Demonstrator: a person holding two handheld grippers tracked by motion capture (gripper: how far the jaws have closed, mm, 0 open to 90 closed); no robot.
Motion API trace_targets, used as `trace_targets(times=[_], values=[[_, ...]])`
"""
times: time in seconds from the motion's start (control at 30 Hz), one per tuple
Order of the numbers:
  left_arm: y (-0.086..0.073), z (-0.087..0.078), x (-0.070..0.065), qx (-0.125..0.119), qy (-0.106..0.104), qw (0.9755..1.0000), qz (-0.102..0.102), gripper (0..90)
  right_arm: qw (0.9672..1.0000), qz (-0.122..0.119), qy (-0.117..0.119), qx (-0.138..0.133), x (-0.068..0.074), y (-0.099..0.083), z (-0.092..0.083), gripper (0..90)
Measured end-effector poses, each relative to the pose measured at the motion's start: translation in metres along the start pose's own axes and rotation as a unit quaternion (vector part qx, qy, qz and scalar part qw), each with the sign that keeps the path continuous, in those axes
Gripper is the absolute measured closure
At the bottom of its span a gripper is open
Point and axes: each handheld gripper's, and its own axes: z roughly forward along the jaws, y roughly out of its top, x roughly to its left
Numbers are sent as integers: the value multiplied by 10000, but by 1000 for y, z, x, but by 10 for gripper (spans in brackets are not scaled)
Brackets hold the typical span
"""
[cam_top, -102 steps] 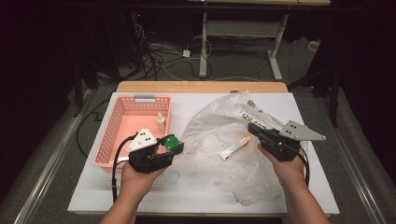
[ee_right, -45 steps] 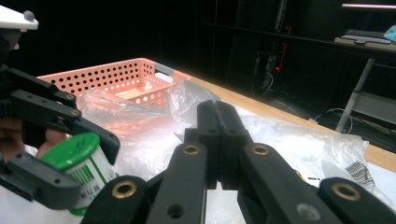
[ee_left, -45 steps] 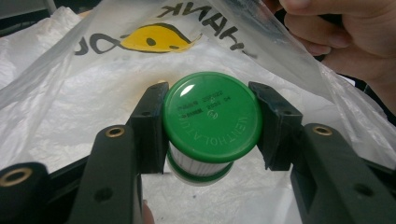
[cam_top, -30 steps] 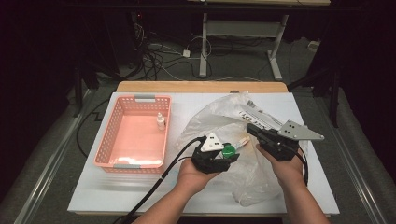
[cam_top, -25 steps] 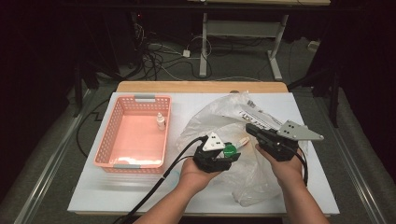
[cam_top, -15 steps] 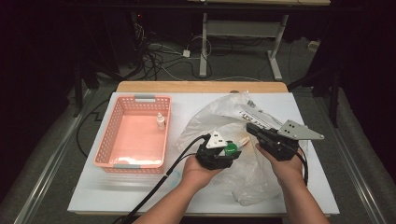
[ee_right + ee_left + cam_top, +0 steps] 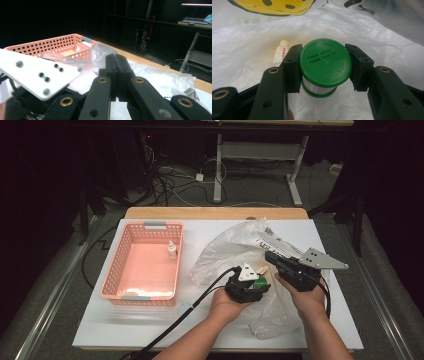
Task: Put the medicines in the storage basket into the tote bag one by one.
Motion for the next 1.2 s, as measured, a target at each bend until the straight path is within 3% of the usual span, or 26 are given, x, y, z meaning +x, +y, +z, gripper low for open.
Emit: trace_targets(times=[0.33, 0.63, 0.73, 0.83, 0.93, 1.2], values=[[-8, 19, 5, 120, -1, 9999, -66, 497, 10000, 75, -28, -30, -3, 0, -3, 900], [-8, 24, 6, 147, 0, 9998, -166, 492, 10000, 81, 0, 2, -2, -2, -1, 900], [-7, 23, 6, 140, 7, 9998, -154, 478, 10000, 67, -11, 14, -2, -2, -1, 900], [-6, 22, 7, 118, 9, 9998, -186, 406, 10000, 75, -7, 10, -3, -2, -1, 900], [-6, 19, 6, 195, 4, 9998, -40, 383, 10000, 70, -6, 9, -2, -3, -1, 900], [-7, 5, 6, 74, -99, 9998, -176, 308, 10000, 71, -20, 27, -3, -3, -3, 900]])
